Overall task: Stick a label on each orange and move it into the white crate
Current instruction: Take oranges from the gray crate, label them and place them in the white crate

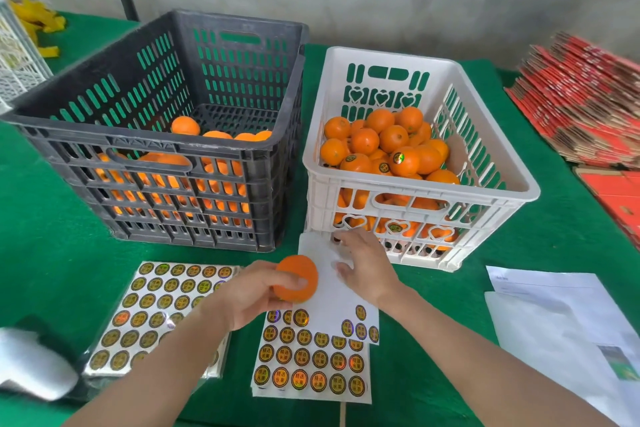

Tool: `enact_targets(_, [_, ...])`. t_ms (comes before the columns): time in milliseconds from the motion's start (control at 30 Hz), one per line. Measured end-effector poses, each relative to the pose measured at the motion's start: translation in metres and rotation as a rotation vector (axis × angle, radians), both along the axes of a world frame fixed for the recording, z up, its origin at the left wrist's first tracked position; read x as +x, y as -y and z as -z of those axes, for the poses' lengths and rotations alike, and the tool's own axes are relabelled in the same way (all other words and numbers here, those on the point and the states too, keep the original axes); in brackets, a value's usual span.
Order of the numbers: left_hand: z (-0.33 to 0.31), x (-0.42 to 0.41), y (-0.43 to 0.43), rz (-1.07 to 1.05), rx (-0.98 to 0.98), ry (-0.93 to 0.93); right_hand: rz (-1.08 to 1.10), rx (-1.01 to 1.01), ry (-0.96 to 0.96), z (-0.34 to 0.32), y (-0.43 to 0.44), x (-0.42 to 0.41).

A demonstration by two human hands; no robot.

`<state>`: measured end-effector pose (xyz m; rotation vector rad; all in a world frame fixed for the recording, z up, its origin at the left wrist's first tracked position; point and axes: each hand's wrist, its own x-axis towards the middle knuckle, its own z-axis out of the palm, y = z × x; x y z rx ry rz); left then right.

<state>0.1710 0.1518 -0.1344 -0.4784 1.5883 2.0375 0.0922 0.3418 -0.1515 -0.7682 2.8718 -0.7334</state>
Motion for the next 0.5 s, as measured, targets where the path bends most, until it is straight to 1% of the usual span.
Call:
enact_targets(33, [0.0, -0.001, -0.005, -0.031, 0.002, 0.019, 0.02, -0.073, -0.055, -0.002, 0.001, 0.01])
enact_targets(67, [0.0, -0.001, -0.007, -0.068, 0.014, 0.037, 0.028, -0.13, -0.063, -0.003, 0.003, 0.02])
enact_targets(100, [0.001, 0.0, -0.009, -0.098, 0.029, 0.05, 0.024, -0.156, -0.026, -0.004, 0.004, 0.031])
enact_targets(167, [0.002, 0.002, -0.011, -0.116, 0.051, 0.062, 0.008, -0.135, 0.108, -0.004, 0.008, 0.052])
enact_targets(233, [0.002, 0.004, -0.014, -0.106, 0.065, 0.067, 0.005, -0.104, 0.16, 0.0, 0.01, 0.066])
enact_targets(367, [0.004, 0.007, -0.018, -0.13, 0.104, 0.082, 0.049, -0.039, 0.133, 0.006, 0.014, 0.078])
enact_targets(500, [0.005, 0.008, -0.017, -0.179, 0.131, 0.107, 0.021, -0.063, 0.102, 0.008, 0.015, 0.082])
